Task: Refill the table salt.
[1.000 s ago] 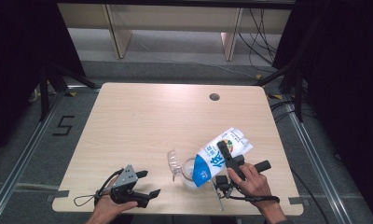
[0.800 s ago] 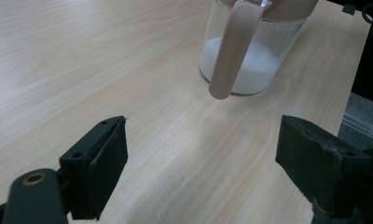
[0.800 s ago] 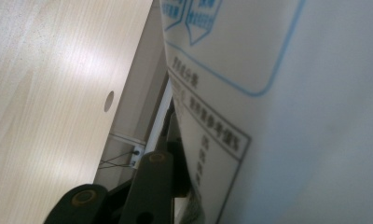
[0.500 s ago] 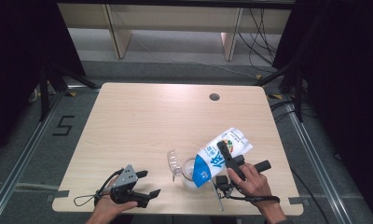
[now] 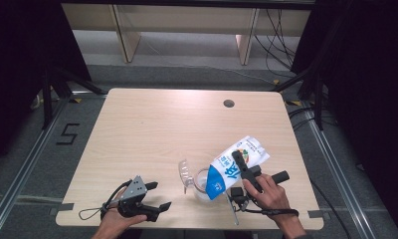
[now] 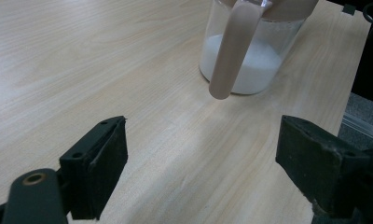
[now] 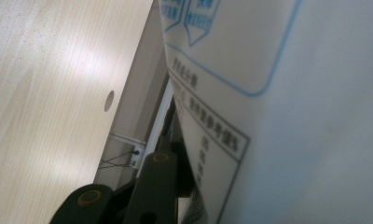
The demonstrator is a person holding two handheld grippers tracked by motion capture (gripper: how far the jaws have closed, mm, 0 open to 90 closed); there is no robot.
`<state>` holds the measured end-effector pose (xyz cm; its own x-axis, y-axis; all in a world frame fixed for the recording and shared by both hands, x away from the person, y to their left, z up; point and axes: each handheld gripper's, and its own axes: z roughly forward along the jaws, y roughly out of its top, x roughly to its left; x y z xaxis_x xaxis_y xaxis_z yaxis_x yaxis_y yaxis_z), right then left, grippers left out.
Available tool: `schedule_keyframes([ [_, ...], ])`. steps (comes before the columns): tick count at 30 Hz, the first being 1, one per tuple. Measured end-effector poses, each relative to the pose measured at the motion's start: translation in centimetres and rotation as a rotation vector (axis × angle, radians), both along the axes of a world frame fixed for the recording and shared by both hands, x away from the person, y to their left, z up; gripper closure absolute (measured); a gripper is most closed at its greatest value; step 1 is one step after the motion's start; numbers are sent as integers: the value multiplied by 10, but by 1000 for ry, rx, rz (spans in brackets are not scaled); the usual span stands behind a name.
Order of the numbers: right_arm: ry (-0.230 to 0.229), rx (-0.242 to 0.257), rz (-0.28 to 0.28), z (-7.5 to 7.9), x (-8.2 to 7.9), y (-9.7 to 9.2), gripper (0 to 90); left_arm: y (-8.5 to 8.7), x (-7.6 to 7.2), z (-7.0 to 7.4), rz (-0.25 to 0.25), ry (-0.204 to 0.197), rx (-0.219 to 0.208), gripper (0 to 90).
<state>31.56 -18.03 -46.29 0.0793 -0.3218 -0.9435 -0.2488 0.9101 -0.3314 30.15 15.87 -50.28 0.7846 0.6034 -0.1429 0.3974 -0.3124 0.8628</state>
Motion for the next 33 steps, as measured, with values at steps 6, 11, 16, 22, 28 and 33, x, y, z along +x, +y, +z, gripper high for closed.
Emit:
schedule_keyframes([
  [6, -2, 3, 1, 0, 0, 0, 776, 0, 0, 0, 3, -1, 1, 161],
  [11, -8, 4, 6, 1, 0, 0, 779, 0, 0, 0, 3, -1, 1, 161],
  [16, -7, 4, 5, 1, 0, 0, 783, 0, 0, 0, -2, 0, -3, 161],
  [22, -7, 19, -2, 1, -1, -1, 788, 0, 0, 0, -2, -1, -2, 161],
  [28, -18, -13, 11, 3, 0, 0, 792, 0, 0, 0, -3, -1, -2, 161],
  [33, -7, 8, 3, 2, 0, 0, 795, 0, 0, 0, -1, -1, 1, 161],
])
